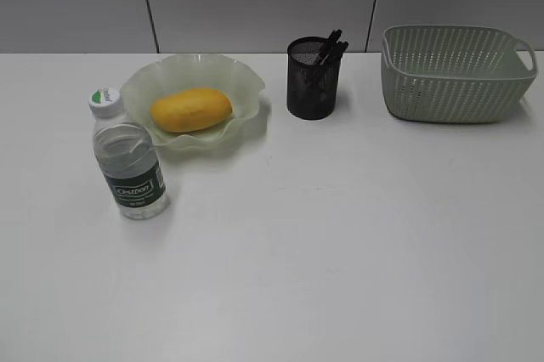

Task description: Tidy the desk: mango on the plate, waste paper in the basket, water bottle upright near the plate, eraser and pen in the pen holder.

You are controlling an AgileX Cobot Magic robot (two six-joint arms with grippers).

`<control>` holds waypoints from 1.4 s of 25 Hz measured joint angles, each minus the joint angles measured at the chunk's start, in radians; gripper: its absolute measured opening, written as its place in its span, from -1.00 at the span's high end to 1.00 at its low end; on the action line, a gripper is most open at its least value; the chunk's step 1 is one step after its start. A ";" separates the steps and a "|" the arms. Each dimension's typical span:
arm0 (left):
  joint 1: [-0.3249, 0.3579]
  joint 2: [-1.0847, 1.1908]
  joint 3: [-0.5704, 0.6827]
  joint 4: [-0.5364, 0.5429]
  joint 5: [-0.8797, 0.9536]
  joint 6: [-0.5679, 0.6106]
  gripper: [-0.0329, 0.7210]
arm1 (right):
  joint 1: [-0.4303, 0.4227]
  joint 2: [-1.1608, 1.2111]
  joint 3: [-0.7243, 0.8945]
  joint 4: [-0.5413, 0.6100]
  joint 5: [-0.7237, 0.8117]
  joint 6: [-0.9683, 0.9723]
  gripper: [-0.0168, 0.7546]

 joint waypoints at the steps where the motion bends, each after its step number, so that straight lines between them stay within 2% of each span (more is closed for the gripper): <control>1: 0.000 0.000 0.001 0.002 -0.001 0.001 -0.43 | 0.000 0.000 0.000 0.001 0.000 0.000 0.32; 7: 0.001 -0.002 0.001 0.003 -0.008 0.004 -0.38 | -0.006 0.000 0.000 0.004 0.000 0.000 0.32; 9: 0.031 -0.010 0.001 0.003 -0.009 0.004 -0.38 | -0.051 0.000 0.000 0.007 0.000 0.000 0.32; 11: 0.100 -0.012 0.001 0.003 -0.009 0.004 -0.38 | -0.128 0.000 0.000 0.007 0.000 0.000 0.32; 13: 0.190 -0.012 0.001 0.003 -0.009 0.004 -0.38 | -0.221 0.000 0.000 0.008 0.000 0.000 0.33; 15: 0.288 -0.012 0.001 0.003 -0.009 0.004 -0.38 | -0.280 0.000 0.000 0.008 0.000 0.000 0.33; 17: 0.374 -0.012 0.001 0.003 -0.010 0.004 -0.37 | -0.304 0.000 0.000 0.008 0.000 0.000 0.33; 19: 0.429 -0.013 0.001 0.005 -0.011 0.004 -0.36 | -0.309 0.000 0.000 0.009 0.000 0.000 0.33; 35: 0.439 -0.013 0.001 0.006 -0.011 0.004 -0.32 | -0.312 0.000 0.000 0.012 0.000 0.000 0.33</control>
